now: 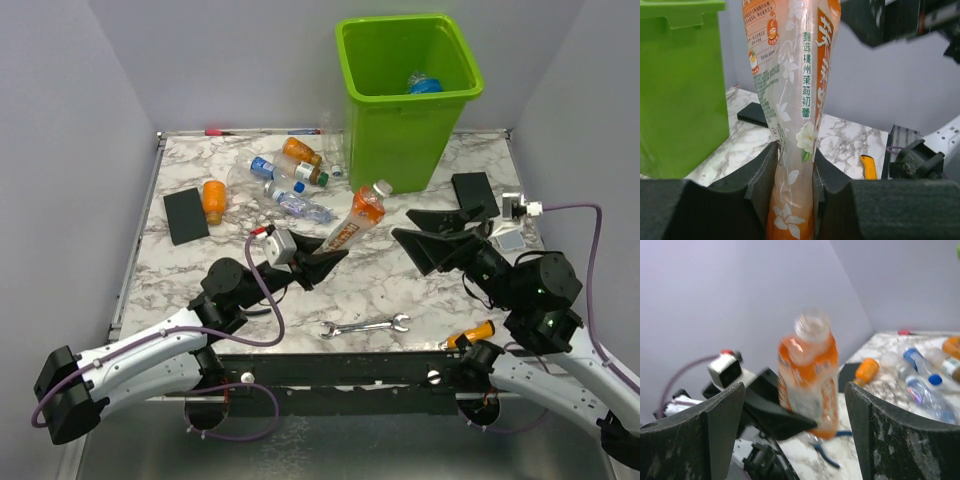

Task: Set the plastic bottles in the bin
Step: Pick up the plastic bottle at the center of the board.

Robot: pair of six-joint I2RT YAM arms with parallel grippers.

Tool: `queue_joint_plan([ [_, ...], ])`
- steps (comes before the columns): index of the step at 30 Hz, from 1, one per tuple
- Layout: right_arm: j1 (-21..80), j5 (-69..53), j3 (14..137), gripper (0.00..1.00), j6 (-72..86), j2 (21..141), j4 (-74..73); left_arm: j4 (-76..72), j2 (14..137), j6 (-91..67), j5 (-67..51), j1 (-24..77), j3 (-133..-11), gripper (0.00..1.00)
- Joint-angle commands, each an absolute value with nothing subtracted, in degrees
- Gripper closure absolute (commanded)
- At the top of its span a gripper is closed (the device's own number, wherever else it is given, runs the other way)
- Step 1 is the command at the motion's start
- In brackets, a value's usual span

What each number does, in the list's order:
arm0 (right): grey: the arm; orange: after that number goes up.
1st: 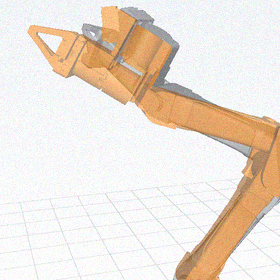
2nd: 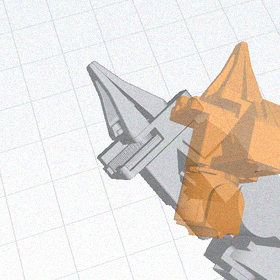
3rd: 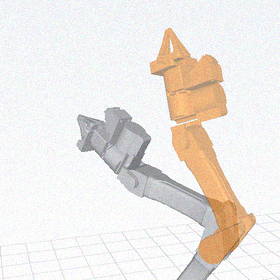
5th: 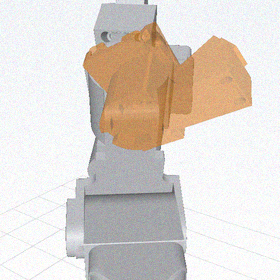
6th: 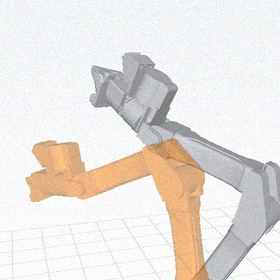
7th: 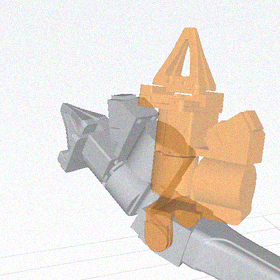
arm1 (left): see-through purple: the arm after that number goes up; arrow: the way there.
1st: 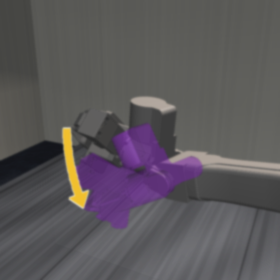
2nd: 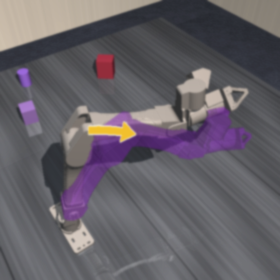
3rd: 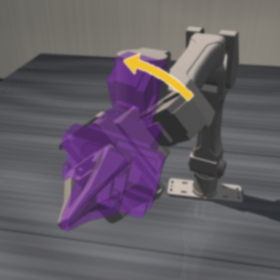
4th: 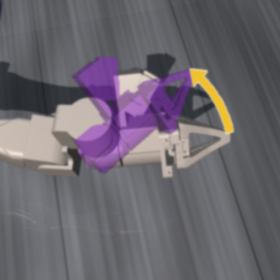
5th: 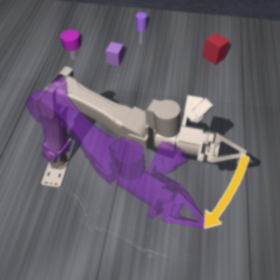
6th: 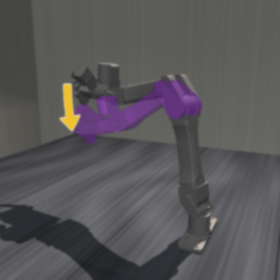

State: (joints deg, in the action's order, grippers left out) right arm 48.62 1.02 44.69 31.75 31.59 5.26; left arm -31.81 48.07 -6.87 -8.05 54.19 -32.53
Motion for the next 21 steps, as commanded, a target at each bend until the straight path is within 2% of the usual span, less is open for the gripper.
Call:
queue_joint_plan([
  [1, 48.43, -0.49, 52.26, 0.16, 29.44, 35.76, 9.19, -49.09, 48.15, -6.93, -11.72, 54.03, -24.56, 0.77],
  [3, 48.43, 3.39, 56.0, 0.17, 29.52, 38.99, 5.86, -54.31, 48.81, -7.84, -11.1, 54.05, -21.94, 0.78],
  [10, 48.43, 4.16, 64.79, 0.21, 29.17, 50.13, -3.49, -58.64, 49.26, -7.11, -9.44, 54.05, -17.91, 0.83],
  [17, 48.43, 5.16, 64.97, 0.21, 30.8, 53.37, -4.11, -59.32, 48.21, -6.17, -7.59, 54.06, -16.27, 0.85],
  [21, 48.43, 2.15, 65.19, 0.25, 31.37, 54.45, -3.67, -59.23, 48.0, -5.74, -6.96, 54.06, -16.04, 0.86],
])
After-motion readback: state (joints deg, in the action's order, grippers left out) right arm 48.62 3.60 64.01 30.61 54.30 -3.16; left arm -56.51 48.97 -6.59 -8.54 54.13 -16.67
